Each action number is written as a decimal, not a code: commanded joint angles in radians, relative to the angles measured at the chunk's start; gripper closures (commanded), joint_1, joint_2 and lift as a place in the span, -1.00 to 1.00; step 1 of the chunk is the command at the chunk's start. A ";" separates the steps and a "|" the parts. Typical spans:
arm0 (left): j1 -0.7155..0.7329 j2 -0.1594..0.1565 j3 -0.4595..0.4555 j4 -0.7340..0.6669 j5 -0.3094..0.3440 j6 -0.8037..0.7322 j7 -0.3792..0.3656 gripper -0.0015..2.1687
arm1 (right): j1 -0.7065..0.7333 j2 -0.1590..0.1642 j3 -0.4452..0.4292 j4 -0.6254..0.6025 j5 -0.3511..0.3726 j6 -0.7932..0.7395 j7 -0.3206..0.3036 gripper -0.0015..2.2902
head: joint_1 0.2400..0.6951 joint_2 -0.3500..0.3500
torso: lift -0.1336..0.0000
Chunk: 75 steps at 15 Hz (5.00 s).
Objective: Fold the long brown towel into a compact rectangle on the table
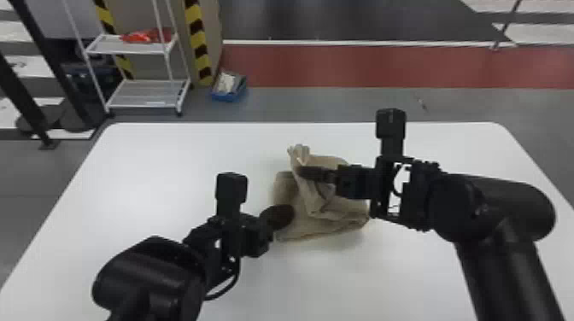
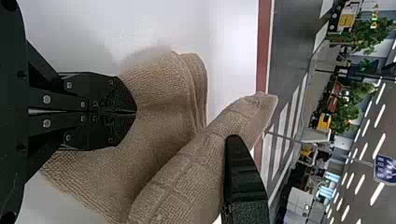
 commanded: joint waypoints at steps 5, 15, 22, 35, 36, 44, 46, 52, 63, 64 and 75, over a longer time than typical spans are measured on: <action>0.002 0.000 0.002 -0.002 0.000 0.000 0.000 0.91 | 0.010 -0.003 -0.003 0.000 -0.006 0.026 0.003 0.04 | 1.00 0.05 | -0.86; 0.010 -0.001 -0.007 -0.012 0.000 0.009 0.003 0.91 | 0.199 -0.061 -0.132 -0.201 -0.138 -0.130 0.072 -0.94 | 1.00 -0.01 | -0.86; 0.010 -0.008 -0.007 -0.012 -0.004 0.009 0.012 0.91 | 0.428 -0.144 -0.334 -0.385 -0.132 -0.096 0.190 0.96 | 1.00 -0.35 | -0.86; 0.010 -0.006 -0.001 -0.032 0.005 0.012 0.014 0.91 | 0.478 -0.119 -0.213 -0.253 0.040 -0.173 0.204 0.96 | 1.00 -0.40 | -0.86; 0.013 -0.001 0.001 -0.048 0.013 0.015 0.014 0.91 | 0.451 -0.119 -0.205 -0.216 0.040 -0.176 0.198 0.96 | 1.00 -0.40 | -0.86; 0.074 0.020 0.071 -0.178 0.030 0.101 0.005 0.91 | 0.276 -0.104 -0.188 -0.037 0.057 -0.231 0.149 0.96 | 1.00 -0.39 | -0.86; 0.110 0.038 0.088 -0.250 0.046 0.138 0.002 0.91 | 0.194 -0.102 -0.178 0.062 0.073 -0.259 0.146 0.96 | 1.00 -0.35 | -0.86; 0.248 0.095 0.196 -0.439 0.134 0.193 -0.028 0.91 | -0.036 -0.053 -0.148 0.390 0.118 -0.517 0.132 0.96 | 1.00 -0.26 | -0.86; 0.194 0.104 0.252 -0.332 0.152 0.052 -0.018 0.91 | 0.446 -0.075 -0.239 -0.208 0.060 -0.339 0.201 0.96 | 1.00 -0.09 | -0.86; 0.192 0.103 0.251 -0.332 0.154 0.049 -0.018 0.91 | 0.440 -0.075 -0.228 -0.190 0.063 -0.339 0.206 0.96 | 1.00 -0.10 | -0.86; 0.174 0.114 0.246 -0.310 0.155 0.049 -0.020 0.91 | 0.003 -0.053 -0.109 0.385 0.127 -0.624 0.152 0.96 | 1.00 -0.02 | -0.86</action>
